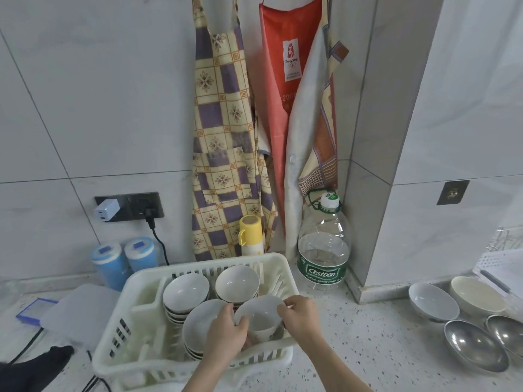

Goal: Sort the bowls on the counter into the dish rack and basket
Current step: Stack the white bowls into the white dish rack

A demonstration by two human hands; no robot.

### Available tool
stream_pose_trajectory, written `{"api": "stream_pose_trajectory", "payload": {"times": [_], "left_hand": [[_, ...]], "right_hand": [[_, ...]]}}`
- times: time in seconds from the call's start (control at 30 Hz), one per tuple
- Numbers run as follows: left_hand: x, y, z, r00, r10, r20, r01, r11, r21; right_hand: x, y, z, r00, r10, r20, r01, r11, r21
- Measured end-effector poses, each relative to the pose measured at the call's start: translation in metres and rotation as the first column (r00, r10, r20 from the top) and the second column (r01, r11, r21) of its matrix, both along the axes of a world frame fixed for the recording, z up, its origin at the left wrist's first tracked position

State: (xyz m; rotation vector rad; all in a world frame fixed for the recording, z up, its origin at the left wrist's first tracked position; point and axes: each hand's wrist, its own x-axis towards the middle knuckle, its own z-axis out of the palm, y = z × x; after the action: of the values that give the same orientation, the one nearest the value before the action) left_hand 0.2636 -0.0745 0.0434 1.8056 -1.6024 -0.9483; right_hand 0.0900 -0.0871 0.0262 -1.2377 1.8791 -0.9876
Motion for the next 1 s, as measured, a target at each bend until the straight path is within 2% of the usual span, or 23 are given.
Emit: {"api": "stream_pose_trajectory", "payload": {"times": [0.13, 0.3, 0.43, 0.63, 0.83, 1.0], "left_hand": [[0.0, 0.002, 0.0, 0.998, -0.02, 0.051, 0.018, 0.999, 0.037], [0.0, 0.004, -0.006, 0.999, -0.017, 0.036, 0.014, 0.996, 0.085], [-0.002, 0.009, -0.011, 0.991, 0.053, -0.121, -0.037, 0.991, 0.13], [-0.004, 0.01, -0.022, 0.96, 0.139, -0.245, -0.083, 0.971, 0.222], [-0.008, 0.013, -0.025, 0.947, 0.169, -0.273, -0.106, 0.967, 0.231], [-0.006, 0.014, -0.021, 0.948, 0.175, -0.266, -0.102, 0.958, 0.268]], "right_hand": [[0.003, -0.003, -0.002, 0.996, -0.026, -0.084, 0.027, 1.0, 0.013], [0.007, -0.006, -0.001, 0.986, 0.04, -0.165, -0.032, 0.998, 0.056], [0.01, -0.008, -0.002, 0.966, 0.064, -0.249, -0.032, 0.991, 0.133], [0.014, -0.008, 0.004, 0.895, 0.207, -0.394, -0.095, 0.954, 0.286], [0.007, -0.012, 0.009, 0.867, 0.322, -0.381, -0.181, 0.915, 0.362], [0.01, -0.016, 0.002, 0.785, 0.371, -0.496, -0.186, 0.905, 0.382]]}}
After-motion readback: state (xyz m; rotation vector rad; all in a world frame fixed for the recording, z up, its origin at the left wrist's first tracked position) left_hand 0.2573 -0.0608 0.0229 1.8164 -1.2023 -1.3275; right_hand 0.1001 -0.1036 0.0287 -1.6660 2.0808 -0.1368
